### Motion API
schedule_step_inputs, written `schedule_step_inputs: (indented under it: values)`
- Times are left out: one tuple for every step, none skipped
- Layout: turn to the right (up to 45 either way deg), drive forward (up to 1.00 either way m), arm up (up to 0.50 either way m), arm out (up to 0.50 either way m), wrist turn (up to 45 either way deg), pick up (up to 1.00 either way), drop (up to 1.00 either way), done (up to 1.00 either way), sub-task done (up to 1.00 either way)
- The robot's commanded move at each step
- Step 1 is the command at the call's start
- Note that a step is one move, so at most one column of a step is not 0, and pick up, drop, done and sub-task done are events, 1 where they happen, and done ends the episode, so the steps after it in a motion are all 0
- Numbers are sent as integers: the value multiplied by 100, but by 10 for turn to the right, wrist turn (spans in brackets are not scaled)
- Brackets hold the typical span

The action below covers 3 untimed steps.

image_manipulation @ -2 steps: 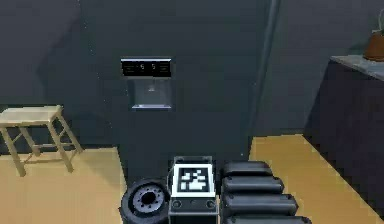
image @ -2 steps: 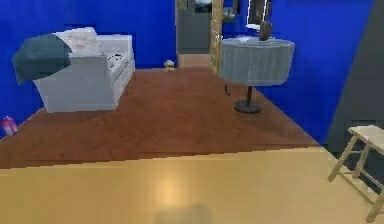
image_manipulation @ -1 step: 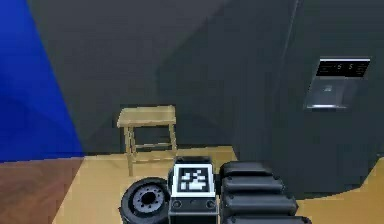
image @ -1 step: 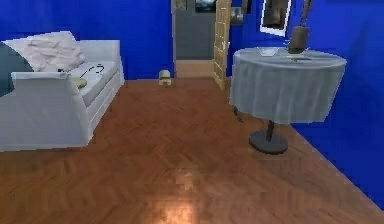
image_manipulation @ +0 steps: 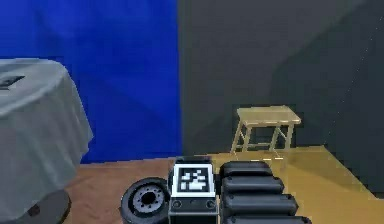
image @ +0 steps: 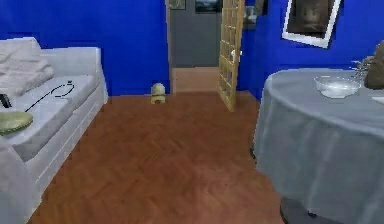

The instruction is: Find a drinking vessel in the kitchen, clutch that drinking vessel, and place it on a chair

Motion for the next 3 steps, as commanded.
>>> schedule_step_inputs:
  values:
    - [0,100,0,0,0,0,0,0,0]
    - [0,20,0,0,0,0,0,0,0]
    - [30,0,0,0,0,0,0,0,0]
